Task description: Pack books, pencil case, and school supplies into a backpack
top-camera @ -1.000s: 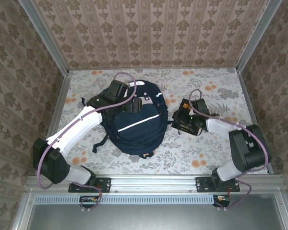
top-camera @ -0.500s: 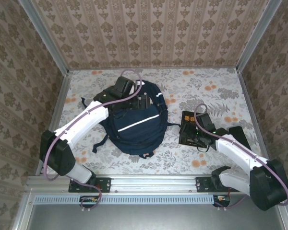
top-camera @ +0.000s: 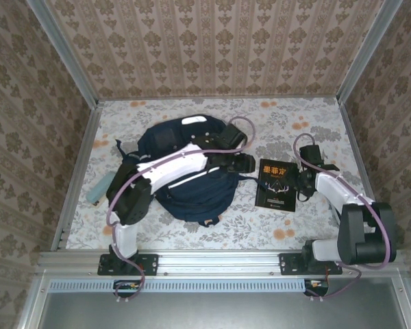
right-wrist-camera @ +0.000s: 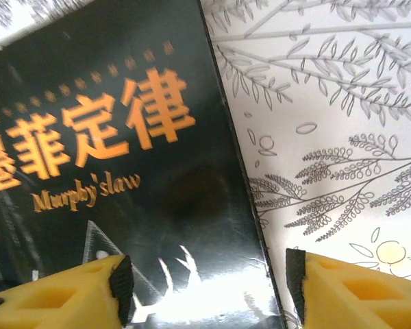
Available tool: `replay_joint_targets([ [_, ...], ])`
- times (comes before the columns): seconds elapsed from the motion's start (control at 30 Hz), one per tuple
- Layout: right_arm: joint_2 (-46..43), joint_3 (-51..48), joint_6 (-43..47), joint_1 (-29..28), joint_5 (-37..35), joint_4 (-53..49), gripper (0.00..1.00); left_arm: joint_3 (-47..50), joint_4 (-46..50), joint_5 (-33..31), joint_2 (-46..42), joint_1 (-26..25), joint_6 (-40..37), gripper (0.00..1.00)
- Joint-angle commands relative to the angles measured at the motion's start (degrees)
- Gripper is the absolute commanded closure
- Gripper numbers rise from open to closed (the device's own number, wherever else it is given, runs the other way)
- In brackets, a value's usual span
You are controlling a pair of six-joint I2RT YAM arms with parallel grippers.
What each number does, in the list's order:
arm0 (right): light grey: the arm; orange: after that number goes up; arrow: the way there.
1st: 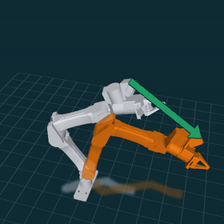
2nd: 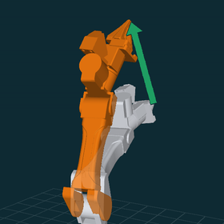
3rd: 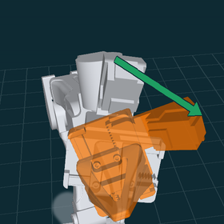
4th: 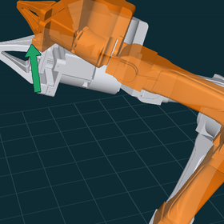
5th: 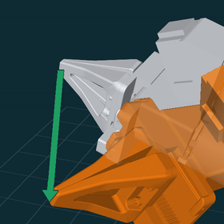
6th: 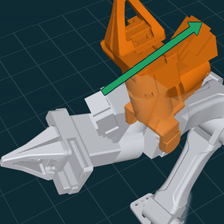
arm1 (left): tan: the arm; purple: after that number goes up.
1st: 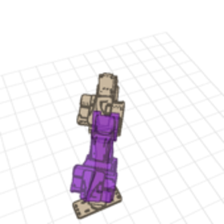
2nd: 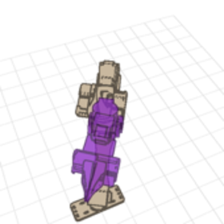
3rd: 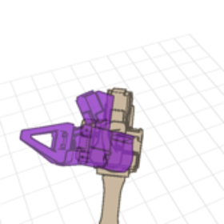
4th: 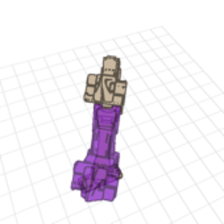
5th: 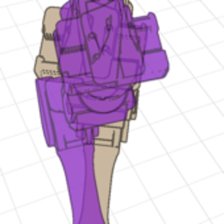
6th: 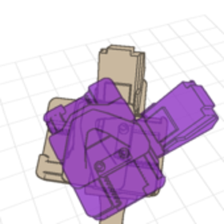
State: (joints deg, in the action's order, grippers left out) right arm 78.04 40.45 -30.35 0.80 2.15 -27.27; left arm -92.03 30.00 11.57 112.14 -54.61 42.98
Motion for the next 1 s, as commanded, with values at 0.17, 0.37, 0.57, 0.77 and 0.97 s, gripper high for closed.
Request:
replay_joint_targets([
  [0.17,3.2,1.0,-0.3,0.3,2.4,-3.2,0.39,-4.4,3.0,1.8,8.0,-4.3,5.1,0.50],
  [0.37,2.5,-0.6,-1.1,0.3,4.3,-3.2,0.38,-6.1,3.1,4.7,12.2,-4.2,5.1,0.53],
  [0.57,2.0,-0.9,-0.7,0.0,7.1,-5.8,0.45,-8.9,3.4,9.2,16.5,-4.2,4.7,0.57],
  [0.77,-1.9,-0.6,-2.2,-2.4,11.0,-6.6,0.51,-9.5,3.0,10.5,18.6,-4.2,5.2,0.65],
  [0.97,-5.7,2.0,-3.3,-5.4,11.3,-8.9,0.58,-9.1,3.2,10.4,19.2,-4.2,5.4,0.68],
])
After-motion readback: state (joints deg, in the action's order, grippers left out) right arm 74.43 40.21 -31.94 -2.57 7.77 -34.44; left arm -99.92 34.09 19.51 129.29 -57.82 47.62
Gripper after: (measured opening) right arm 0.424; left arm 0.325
